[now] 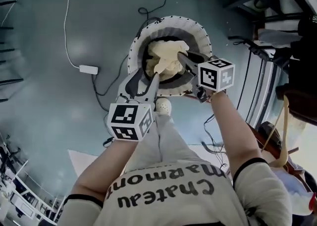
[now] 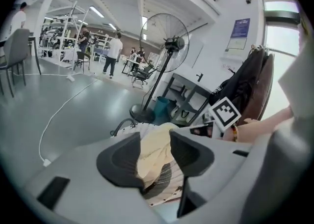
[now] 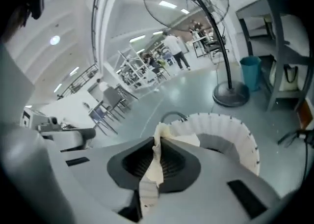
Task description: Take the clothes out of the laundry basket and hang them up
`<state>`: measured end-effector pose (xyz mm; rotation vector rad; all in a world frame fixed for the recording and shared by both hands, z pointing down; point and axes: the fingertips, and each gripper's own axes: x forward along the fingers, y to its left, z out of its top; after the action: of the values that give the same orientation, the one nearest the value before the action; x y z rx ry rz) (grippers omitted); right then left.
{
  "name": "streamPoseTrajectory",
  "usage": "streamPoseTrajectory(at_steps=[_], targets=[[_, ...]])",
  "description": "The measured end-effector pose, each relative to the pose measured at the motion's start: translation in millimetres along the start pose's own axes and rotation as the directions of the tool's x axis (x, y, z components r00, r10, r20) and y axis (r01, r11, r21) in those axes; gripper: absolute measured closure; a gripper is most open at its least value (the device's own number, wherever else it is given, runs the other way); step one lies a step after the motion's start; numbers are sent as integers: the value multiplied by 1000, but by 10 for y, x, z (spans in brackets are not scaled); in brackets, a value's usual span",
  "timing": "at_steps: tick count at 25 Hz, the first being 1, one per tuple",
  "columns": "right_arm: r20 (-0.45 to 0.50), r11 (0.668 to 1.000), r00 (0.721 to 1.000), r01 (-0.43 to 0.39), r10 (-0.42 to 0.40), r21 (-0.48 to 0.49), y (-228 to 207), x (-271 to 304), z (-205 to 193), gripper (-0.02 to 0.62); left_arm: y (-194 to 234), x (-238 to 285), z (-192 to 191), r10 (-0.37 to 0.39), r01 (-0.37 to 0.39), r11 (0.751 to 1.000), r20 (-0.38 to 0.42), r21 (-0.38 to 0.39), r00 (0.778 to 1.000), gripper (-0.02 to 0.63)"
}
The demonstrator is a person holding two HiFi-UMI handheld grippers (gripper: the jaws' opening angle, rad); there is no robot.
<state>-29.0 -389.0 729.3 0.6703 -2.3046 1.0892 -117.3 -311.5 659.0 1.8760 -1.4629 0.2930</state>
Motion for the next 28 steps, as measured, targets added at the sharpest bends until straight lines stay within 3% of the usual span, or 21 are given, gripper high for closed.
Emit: streamPoseTrajectory(at_steps=[3, 5, 7, 9, 10, 11, 14, 16, 18, 19, 21, 24, 28], targets=[[25, 993, 996, -81, 84, -91, 567, -704, 489, 549, -297, -410, 346, -40, 39, 999, 34, 28, 999, 411], [52, 976, 990, -121, 132, -181, 901, -1128, 890, 549, -560, -605, 677, -144, 138, 988, 80, 72, 986, 412], [83, 945, 979, -156, 187, -287, 1279, -1533, 1264, 548, -883, -793, 1039, -281, 263, 951, 101, 161, 954, 491], [94, 901, 965, -189, 243, -390, 1734, -1910, 1524, 548, -1160, -1008, 1428, -355, 311, 906, 113, 286, 928, 483], [96, 877, 959, -199, 265, -438, 1966, -2079, 1607, 548, -1283, -1132, 1625, -380, 320, 882, 122, 346, 917, 447], [97, 852, 955, -203, 282, -482, 2188, -2235, 1662, 548, -1402, -1269, 1806, -408, 331, 856, 126, 398, 904, 403], [78, 771, 946, -206, 314, -602, 2806, -2637, 1703, 548, -1714, -1726, 2195, -491, 366, 754, 97, 546, 866, 362], [67, 723, 946, -196, 317, -662, 3167, -2856, 1668, 548, -1891, -2042, 2282, -540, 395, 661, 38, 638, 841, 348], [78, 701, 946, -177, 316, -691, 3481, -3036, 1622, 548, -2068, -2348, 2257, -604, 464, 564, -41, 684, 796, 348], [94, 699, 944, -164, 315, -696, 3625, -3111, 1590, 548, -2128, -2490, 2232, -629, 492, 531, -68, 690, 775, 369], [139, 709, 942, -128, 306, -693, 3846, -3229, 1511, 548, -2169, -2751, 2206, -653, 517, 504, -86, 692, 752, 525], [204, 734, 935, -80, 289, -674, 4017, -3353, 1393, 547, -2221, -3101, 2238, -658, 508, 481, -89, 715, 748, 557], [280, 783, 913, -67, 298, -618, 4174, -3473, 1189, 546, -2300, -3429, 2224, -633, 467, 435, -108, 770, 766, 557]])
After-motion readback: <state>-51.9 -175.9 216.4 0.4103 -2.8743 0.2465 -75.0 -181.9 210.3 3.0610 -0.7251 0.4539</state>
